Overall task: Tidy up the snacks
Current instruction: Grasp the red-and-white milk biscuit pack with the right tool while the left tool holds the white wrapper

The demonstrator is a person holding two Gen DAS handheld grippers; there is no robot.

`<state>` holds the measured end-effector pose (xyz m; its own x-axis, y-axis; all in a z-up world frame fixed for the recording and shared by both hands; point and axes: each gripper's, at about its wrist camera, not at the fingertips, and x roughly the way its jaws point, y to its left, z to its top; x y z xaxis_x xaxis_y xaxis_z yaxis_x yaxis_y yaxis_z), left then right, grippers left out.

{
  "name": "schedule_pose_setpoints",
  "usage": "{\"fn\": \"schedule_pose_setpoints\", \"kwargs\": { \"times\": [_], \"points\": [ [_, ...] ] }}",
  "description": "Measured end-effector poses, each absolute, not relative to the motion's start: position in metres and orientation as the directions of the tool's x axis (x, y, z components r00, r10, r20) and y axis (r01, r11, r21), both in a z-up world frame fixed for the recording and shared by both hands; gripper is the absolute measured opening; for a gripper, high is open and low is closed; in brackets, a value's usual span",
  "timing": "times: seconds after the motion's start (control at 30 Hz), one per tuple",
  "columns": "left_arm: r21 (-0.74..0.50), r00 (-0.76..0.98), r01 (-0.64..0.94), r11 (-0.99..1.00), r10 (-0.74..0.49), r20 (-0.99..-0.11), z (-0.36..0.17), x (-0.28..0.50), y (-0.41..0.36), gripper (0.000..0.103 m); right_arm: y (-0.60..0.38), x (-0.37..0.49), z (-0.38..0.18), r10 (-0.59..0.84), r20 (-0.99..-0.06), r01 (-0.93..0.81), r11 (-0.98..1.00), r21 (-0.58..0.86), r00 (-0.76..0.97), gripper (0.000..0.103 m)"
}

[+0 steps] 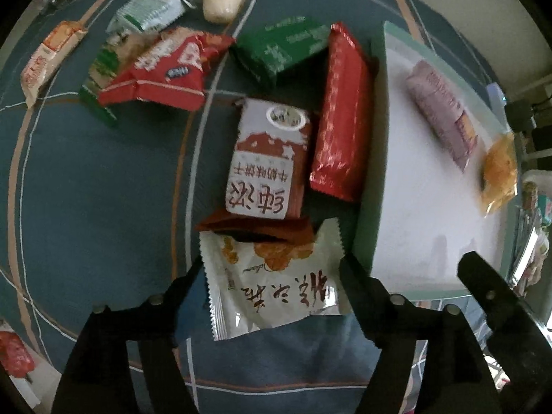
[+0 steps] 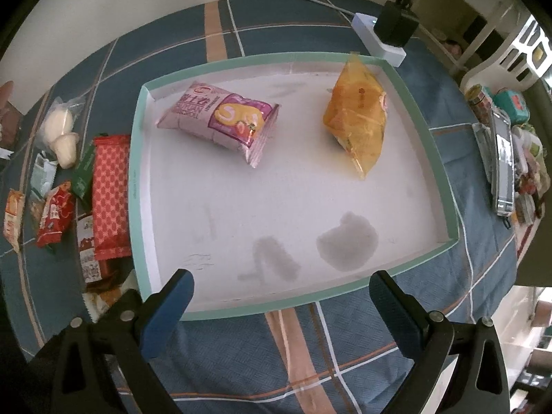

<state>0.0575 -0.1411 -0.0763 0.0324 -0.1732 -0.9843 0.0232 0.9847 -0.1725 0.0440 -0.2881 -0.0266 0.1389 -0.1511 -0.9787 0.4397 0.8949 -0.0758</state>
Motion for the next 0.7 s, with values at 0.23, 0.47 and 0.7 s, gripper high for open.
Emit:
{"fn": "schedule_pose_setpoints", "kwargs": {
  "times": [0.23,0.47,0.7],
  "points": [
    [-0.106,0.049,0.075,0.992,-0.110,-0.993,-0.088,0.055,-0.147,0.083,-0.287,0.044,-0.024,-0.150,-0.978,0.435,0.897,-0.073,0.146,0.103],
    [-0.069,0.075,-0.007,0.998,-0.068,-0.995,-0.087,0.054,-0.105,0.083,-0.276,0.050,-0.022,-0.146,-0.977,0.413,0.908,-0.071,0.153,0.103],
    [-0.069,0.100,-0.172,0.983,-0.053,-0.994,-0.084,0.058,-0.049,0.083,-0.252,0.061,-0.009,-0.089,-0.968,0.362,0.932,0.002,0.236,0.103]
  ]
}}
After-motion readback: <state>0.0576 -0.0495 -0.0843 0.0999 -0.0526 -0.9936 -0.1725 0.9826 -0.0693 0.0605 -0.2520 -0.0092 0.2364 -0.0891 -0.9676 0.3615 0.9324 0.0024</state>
